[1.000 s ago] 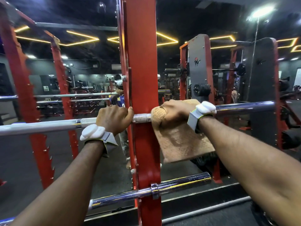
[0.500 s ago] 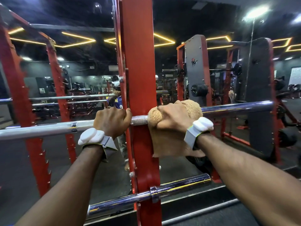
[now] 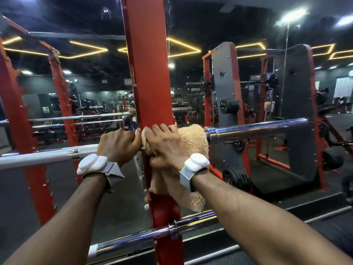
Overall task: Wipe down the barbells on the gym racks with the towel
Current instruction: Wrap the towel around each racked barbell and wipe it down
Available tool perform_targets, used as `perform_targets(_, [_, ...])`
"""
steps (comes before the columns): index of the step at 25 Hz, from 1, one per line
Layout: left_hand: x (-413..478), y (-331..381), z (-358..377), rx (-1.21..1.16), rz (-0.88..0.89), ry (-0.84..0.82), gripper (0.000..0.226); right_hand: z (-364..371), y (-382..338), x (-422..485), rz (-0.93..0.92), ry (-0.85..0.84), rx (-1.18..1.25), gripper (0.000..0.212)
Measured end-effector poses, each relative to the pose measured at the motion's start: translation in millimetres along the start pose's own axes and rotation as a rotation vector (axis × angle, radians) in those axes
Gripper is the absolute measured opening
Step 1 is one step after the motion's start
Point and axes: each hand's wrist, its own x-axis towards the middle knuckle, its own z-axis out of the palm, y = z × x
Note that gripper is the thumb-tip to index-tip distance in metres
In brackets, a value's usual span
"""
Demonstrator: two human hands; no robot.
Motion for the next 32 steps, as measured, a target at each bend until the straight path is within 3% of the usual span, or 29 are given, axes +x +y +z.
perform_targets(3, [-0.7, -5.6, 2.2, -0.011, 0.014, 0.007, 0.053, -3.0, 41.7, -9.3, -0.162, -0.061, 0.019, 0.065])
perform_targets(9, [0.3, -4.3, 4.2, 0.009, 0.012, 0.004, 0.053, -21.0, 96.6, -18.8, -0.292, -0.21, 0.003, 0.07])
perform_targets(13, [0.0, -6.0, 5.5, 0.005, 0.009, -0.006, 0.054, -33.3, 107.0, -19.2, -0.22, -0.262, -0.061, 0.052])
perform_targets(18, [1.0, -2.4, 4.4, 0.0, -0.009, 0.011, 0.052, -40.3, 131.6, -34.4, -0.174, -0.334, -0.109, 0.051])
perform_targets(22, [1.7, -1.3, 4.3, -0.015, -0.017, 0.005, 0.051, -33.8, 121.1, -42.5, -0.137, -0.259, -0.071, 0.065])
perform_targets(25, [-0.1, -4.8, 3.3, -0.023, -0.015, 0.003, 0.05, -32.5, 115.1, -45.0, -0.205, -0.144, 0.022, 0.063])
perform_targets(32, [-1.1, -7.9, -0.5, -0.146, -0.098, 0.012, 0.045, -32.8, 90.4, -42.4, -0.149, 0.179, 0.539, 0.051])
